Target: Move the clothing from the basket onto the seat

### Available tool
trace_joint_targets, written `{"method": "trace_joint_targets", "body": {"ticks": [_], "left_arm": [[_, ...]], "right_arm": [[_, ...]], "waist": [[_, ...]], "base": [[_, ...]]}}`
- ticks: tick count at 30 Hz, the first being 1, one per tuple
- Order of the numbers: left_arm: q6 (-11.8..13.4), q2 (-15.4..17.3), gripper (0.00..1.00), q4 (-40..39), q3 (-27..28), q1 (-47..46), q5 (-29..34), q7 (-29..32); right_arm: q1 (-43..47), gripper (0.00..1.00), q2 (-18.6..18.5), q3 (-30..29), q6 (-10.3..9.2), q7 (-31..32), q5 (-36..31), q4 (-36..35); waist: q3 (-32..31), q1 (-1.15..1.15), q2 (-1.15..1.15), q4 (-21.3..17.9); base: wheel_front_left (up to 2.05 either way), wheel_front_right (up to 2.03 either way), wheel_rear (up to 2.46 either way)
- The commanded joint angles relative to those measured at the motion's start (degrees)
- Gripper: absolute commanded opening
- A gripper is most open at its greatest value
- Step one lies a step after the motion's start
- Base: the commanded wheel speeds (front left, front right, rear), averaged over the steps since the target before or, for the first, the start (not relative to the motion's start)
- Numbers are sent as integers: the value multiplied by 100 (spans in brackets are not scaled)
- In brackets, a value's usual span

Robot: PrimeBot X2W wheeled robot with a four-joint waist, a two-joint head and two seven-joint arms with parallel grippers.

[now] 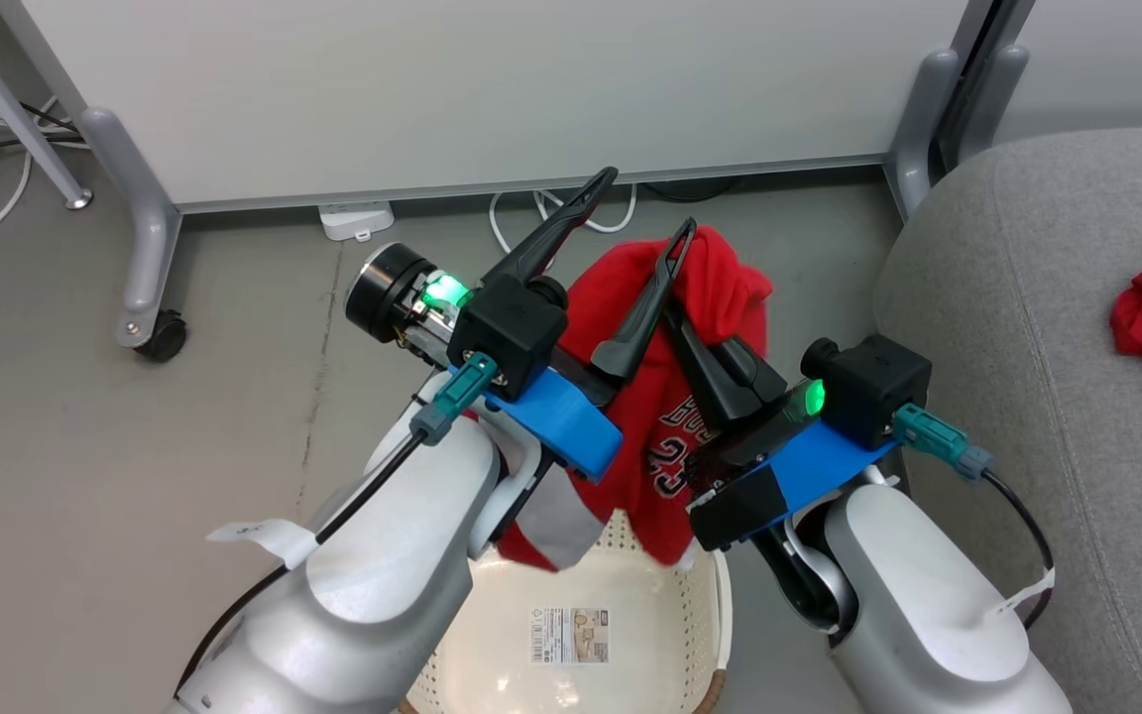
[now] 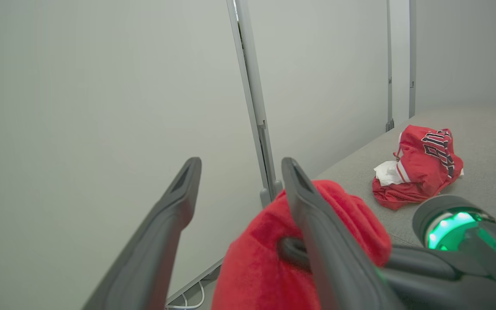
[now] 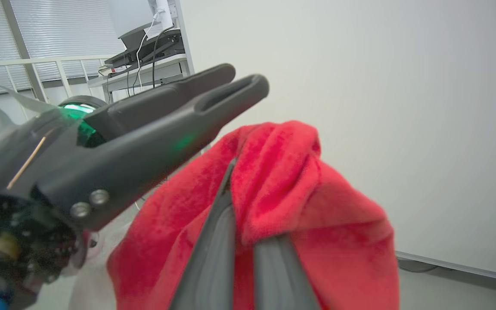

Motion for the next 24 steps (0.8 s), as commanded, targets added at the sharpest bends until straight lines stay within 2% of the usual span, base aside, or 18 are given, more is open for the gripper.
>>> {"method": "trace_joint_targets", "body": {"ticks": [1,6,15,24], "left_arm": [[-16,-2,100,-26,22,50,19,-27],[-37,24,100,-46,17,71,25,-26],[-91,55,100,-53,-70,56,58,-21],[-167,82,100,41,-295,-71,126,-17]], "right_arm": [[48,0,-3,-52,3,-22,-37,-20],[164,0,-4,-271,3,-23,-209,-58],[273,0,-3,-778,3,-23,-479,-210],[430,0,-2,-1252,3,-22,-652,-516]], "waist": [[28,0,0,-21],[145,0,0,-162],[397,0,0,-650],[680,0,0,-1450]], "base": [[0,0,0],[0,0,0],[0,0,0],[0,0,0]]}}
